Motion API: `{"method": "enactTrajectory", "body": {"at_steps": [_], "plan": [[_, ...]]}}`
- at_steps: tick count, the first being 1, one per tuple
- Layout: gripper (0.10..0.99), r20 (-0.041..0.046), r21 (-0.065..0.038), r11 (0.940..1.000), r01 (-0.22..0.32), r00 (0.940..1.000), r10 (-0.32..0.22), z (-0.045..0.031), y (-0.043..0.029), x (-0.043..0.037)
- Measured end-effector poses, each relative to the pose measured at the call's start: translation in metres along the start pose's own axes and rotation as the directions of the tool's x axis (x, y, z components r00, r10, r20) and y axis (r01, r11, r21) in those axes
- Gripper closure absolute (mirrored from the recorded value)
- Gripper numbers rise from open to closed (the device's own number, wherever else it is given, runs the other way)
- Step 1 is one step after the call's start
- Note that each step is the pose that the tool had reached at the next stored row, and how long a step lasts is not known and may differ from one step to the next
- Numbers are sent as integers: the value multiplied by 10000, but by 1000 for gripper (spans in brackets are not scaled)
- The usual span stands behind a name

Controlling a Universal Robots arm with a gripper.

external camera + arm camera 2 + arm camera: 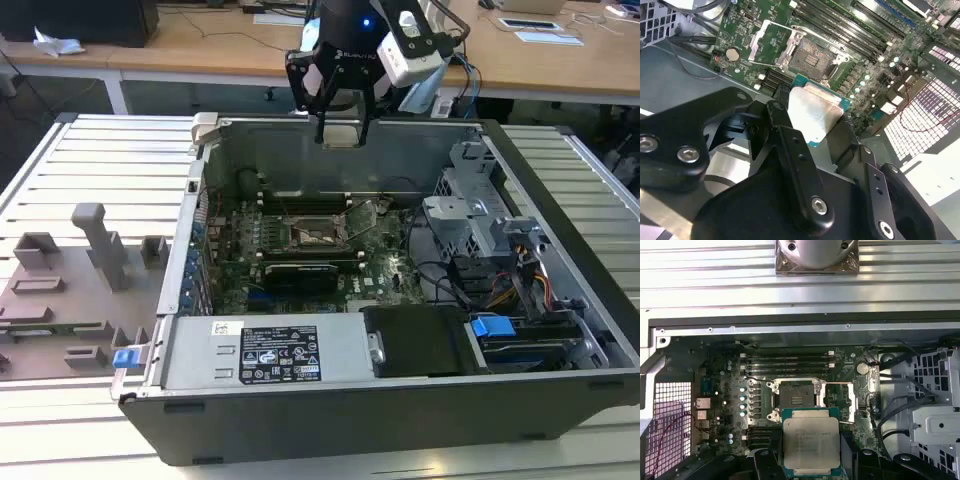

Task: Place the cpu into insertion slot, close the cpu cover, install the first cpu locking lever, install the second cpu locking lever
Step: 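Place the cpu into insertion slot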

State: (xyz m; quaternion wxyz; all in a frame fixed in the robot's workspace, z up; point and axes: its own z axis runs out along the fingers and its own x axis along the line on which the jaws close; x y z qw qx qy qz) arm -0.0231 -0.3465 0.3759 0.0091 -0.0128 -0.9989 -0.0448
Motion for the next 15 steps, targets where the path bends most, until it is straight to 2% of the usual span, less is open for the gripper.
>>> {"method": "enactTrajectory", "body": {"at_steps": [15], "plan": [[541, 0, 0, 10000, 0, 10000, 0, 110, -10, -2]]}}
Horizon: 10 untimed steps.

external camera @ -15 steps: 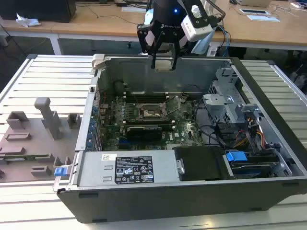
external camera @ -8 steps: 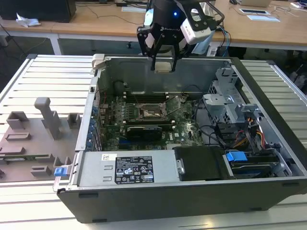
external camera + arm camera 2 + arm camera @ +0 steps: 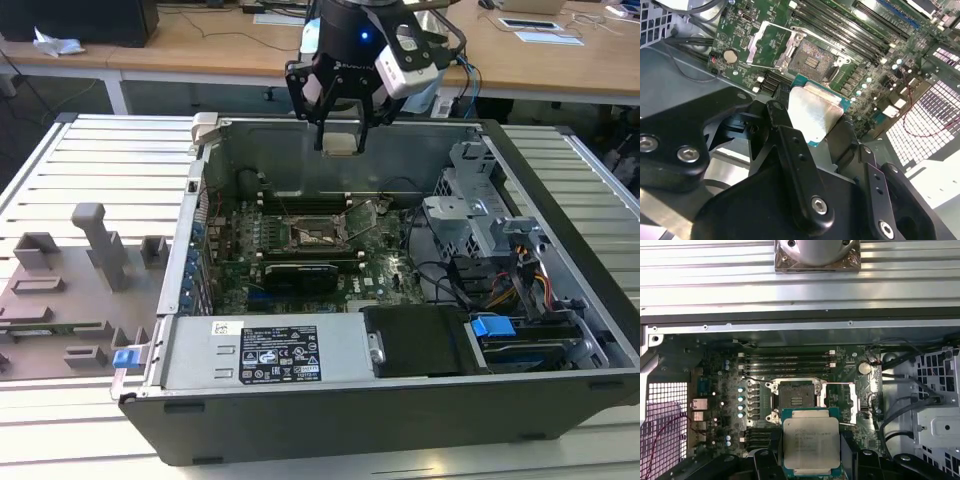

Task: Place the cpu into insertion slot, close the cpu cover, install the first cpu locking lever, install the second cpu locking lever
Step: 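Place the cpu into insertion slot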

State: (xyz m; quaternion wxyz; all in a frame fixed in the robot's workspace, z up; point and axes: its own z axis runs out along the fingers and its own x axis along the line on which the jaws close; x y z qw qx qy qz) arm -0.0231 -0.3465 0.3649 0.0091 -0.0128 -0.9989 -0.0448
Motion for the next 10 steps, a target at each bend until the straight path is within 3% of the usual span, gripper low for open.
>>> {"method": "enactTrajectory", "body": {"at_steps": [10], "plan": [[541, 0, 0, 10000, 0, 10000, 0, 87, -8, -2]]}}
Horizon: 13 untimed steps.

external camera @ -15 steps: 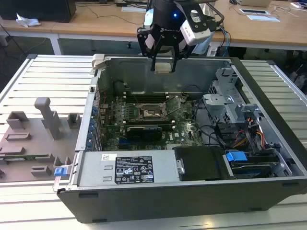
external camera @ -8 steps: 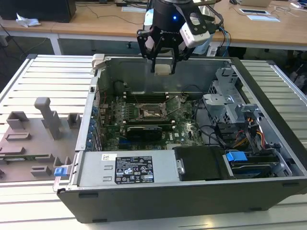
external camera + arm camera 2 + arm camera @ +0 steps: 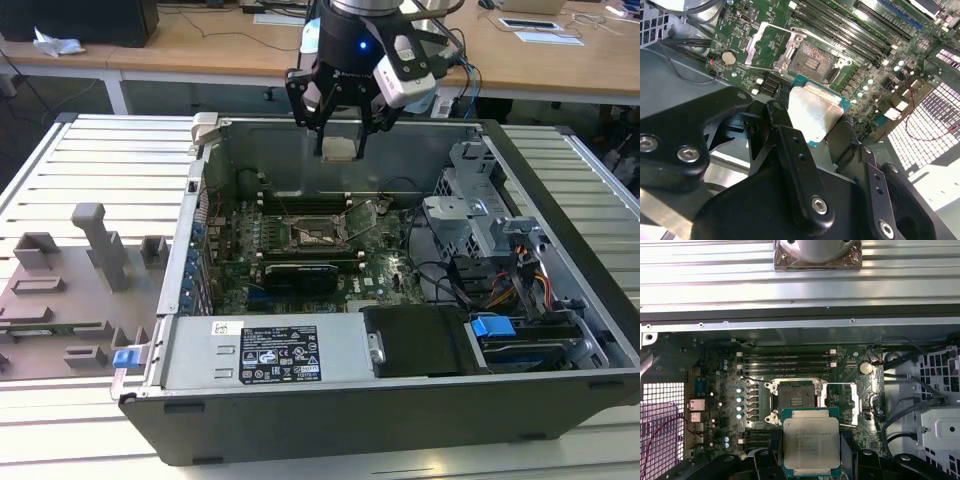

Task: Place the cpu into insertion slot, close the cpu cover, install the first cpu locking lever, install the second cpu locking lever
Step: 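Place the cpu into insertion slot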

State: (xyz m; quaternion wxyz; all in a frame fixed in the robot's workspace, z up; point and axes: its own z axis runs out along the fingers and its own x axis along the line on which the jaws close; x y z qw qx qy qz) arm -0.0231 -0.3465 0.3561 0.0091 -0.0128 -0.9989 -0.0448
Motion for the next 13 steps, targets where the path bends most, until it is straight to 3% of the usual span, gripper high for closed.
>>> {"method": "enactTrajectory", "body": {"at_steps": [13], "plan": [[541, 0, -1, 10000, 0, 10000, 0, 132, -12, -3]]}}
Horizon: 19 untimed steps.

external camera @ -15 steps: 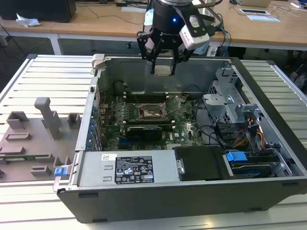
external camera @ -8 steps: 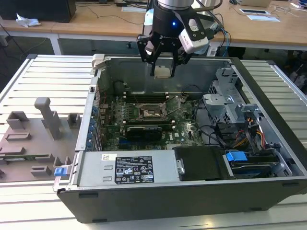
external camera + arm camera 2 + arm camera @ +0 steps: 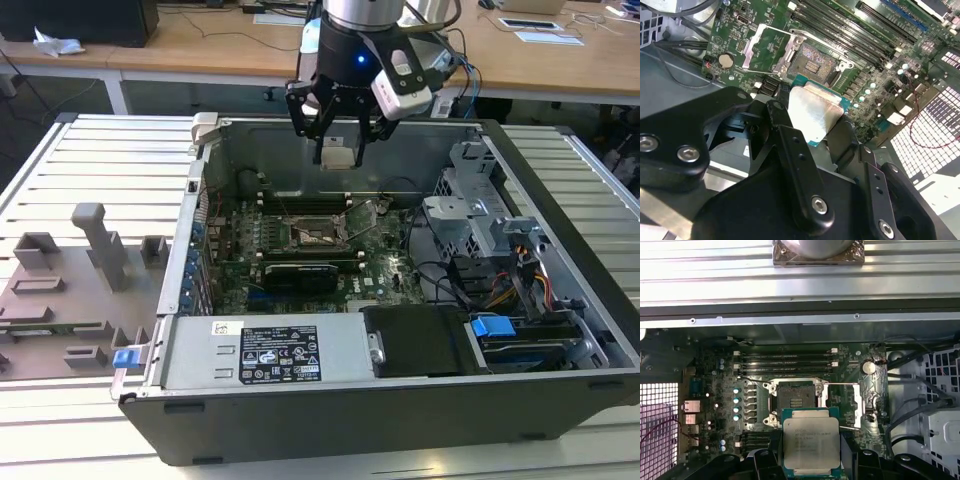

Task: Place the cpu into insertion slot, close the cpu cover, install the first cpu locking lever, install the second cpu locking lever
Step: 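Place the cpu into insertion slot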

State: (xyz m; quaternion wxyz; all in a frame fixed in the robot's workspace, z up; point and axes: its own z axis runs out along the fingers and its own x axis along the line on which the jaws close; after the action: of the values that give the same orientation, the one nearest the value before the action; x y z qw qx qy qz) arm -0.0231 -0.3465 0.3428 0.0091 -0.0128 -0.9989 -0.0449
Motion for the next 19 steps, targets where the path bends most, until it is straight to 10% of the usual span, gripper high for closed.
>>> {"method": "enactTrajectory", "body": {"at_steps": [19], "plan": [[541, 0, 0, 10000, 0, 10000, 0, 208, -19, -4]]}}
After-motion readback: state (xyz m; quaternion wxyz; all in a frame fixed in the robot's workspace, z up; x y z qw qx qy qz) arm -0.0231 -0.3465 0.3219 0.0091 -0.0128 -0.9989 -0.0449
